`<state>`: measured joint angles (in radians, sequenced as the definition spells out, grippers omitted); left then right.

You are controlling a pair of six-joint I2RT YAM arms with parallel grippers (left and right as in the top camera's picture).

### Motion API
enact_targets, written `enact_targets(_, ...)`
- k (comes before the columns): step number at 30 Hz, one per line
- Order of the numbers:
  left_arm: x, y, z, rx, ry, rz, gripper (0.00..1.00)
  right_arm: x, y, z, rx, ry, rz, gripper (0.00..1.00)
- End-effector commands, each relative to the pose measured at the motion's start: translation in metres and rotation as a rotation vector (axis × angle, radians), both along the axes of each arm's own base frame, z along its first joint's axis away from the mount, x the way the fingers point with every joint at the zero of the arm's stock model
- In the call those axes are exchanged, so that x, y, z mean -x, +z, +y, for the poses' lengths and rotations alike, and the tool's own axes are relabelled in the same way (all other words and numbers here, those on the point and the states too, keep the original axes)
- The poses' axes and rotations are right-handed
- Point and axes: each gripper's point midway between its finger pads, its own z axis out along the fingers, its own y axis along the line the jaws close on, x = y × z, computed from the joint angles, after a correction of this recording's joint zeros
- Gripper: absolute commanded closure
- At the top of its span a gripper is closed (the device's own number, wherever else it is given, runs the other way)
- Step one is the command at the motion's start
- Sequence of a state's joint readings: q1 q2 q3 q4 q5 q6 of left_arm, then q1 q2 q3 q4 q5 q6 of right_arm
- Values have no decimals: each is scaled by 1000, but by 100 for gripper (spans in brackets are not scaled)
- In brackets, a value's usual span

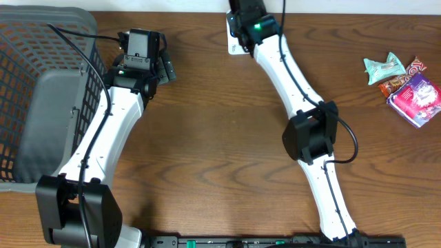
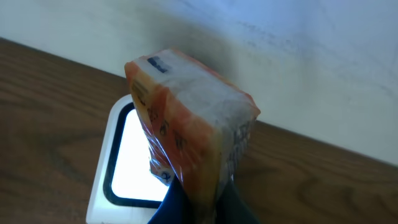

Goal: Scan the item barcode
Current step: 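Carry the orange pack right and drop it onto the item pile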

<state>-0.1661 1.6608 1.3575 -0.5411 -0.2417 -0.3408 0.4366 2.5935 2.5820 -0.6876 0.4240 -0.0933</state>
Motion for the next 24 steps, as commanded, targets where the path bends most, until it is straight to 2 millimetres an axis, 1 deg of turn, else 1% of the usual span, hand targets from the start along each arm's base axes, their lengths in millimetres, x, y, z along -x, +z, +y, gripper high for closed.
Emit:
enact_targets(1,0,-1,3,0,15,0,1,4,-22,-9,140,-30,21,99)
enact_targets(5,0,-1,3,0,14,0,1,9,-35,-10,158,-26,54,99)
enact_targets(8,0,-1,3,0,14,0,1,10,-37,-11,162,-26,64,99)
enact_targets(12,0,-1,3,0,14,0,1,11,-34,-16,187,-53,53,99)
enact_targets(16,0,-1,3,0,14,0,1,11,-33,-16,189,-53,54,99)
enact_targets(18,0,-1,3,0,15,0,1,12,-28,-19,189,-62,51,99)
enact_targets(21,0,-1,3,0,14,0,0,10,-8,-39,158,-175,-2,99)
enact_targets(24,0,-1,3,0,15,0,1,9,18,-72,122,-265,-33,99)
